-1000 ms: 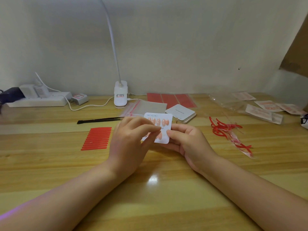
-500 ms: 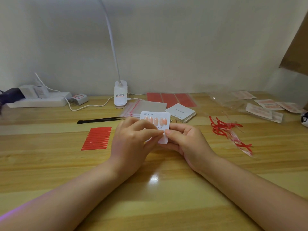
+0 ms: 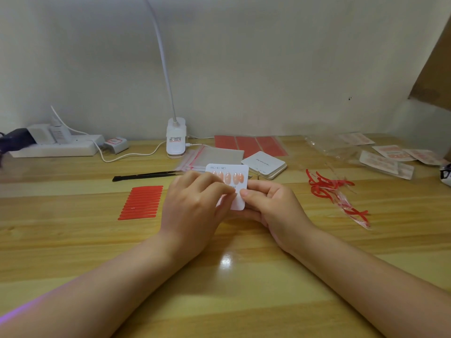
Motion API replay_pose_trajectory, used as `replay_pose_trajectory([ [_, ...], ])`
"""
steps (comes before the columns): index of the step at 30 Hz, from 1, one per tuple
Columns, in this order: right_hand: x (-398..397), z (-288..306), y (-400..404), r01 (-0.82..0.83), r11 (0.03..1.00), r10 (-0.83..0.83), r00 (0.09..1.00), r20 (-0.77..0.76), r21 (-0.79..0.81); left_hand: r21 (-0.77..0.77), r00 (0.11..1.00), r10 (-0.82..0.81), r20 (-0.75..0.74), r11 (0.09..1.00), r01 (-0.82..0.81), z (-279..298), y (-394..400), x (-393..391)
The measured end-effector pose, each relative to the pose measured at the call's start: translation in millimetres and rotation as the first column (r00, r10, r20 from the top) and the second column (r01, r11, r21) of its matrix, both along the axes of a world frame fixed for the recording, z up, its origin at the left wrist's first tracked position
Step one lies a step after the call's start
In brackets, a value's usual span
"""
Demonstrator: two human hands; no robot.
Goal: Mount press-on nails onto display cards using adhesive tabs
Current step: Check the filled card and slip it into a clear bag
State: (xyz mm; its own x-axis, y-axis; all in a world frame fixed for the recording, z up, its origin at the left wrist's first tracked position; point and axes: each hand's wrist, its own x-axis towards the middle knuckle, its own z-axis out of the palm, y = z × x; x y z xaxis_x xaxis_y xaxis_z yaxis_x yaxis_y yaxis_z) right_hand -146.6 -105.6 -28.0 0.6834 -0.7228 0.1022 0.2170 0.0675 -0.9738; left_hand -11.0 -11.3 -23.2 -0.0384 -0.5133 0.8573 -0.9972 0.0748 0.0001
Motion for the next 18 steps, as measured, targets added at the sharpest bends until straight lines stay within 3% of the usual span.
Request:
replay_pose_trajectory([
  [18,-0.8,-0.5,-2.7,-0.027,0.998,0.023,0.998,0.062,0.064,0.087,1.0,-0.015,0.02,0.996,0.013,2.2,2.7,-5.9],
])
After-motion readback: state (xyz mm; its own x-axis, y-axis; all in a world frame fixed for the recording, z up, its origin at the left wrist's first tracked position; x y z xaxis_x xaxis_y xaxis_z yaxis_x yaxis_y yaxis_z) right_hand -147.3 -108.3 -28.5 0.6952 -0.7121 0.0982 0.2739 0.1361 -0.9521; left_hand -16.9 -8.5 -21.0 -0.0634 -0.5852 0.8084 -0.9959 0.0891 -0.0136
